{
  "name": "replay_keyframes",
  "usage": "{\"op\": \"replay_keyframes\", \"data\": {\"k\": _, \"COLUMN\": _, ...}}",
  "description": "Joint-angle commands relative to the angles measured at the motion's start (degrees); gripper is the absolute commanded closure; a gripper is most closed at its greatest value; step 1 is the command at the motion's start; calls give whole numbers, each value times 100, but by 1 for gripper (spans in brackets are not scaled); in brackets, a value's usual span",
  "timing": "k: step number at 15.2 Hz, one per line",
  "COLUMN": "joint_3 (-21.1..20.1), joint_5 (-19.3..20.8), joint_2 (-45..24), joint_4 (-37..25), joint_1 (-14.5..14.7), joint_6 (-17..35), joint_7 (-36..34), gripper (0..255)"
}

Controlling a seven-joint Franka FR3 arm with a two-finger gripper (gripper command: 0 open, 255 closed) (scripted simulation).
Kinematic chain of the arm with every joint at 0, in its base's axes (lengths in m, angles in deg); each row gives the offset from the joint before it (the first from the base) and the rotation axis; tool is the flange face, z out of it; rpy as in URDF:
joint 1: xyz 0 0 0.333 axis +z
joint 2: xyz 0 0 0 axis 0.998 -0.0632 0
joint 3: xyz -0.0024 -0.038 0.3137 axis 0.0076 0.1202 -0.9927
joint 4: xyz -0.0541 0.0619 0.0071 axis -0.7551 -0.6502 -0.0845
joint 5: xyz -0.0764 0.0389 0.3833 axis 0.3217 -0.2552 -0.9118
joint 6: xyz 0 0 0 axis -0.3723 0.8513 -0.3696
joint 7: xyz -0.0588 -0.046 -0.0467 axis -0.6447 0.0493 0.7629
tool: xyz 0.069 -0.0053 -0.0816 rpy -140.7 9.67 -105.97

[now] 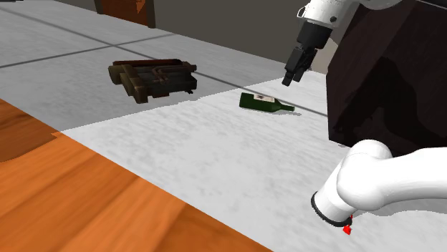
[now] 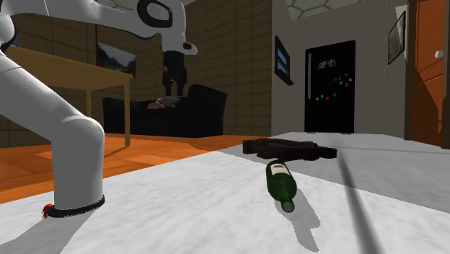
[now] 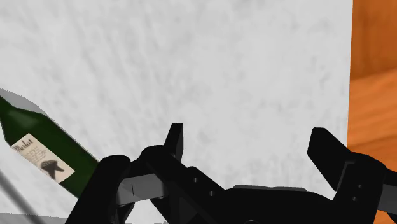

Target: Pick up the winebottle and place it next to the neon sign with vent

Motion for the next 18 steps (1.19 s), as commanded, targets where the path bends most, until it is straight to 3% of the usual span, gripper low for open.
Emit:
{"op": "replay_keyframes", "data": {"k": 1, "joint_3": 0, "joint_5": 0, "joint_2": 0, "joint_4": 0, "joint_1": 0, "joint_6": 0, "joint_7": 0, "gripper": 0}}
{"op": "replay_keyframes", "data": {"k": 10, "joint_3": 1198, "joint_5": 863, "joint_2": 45, "joint_4": 853, "joint_1": -106, "joint_6": 932, "joint_7": 1733, "gripper": 0}}
{"op": "replay_keyframes", "data": {"k": 18, "joint_3": 2428, "joint_5": 1466, "joint_2": -633, "joint_4": 1011, "joint_1": -60, "joint_6": 1967, "joint_7": 3276, "gripper": 0}}
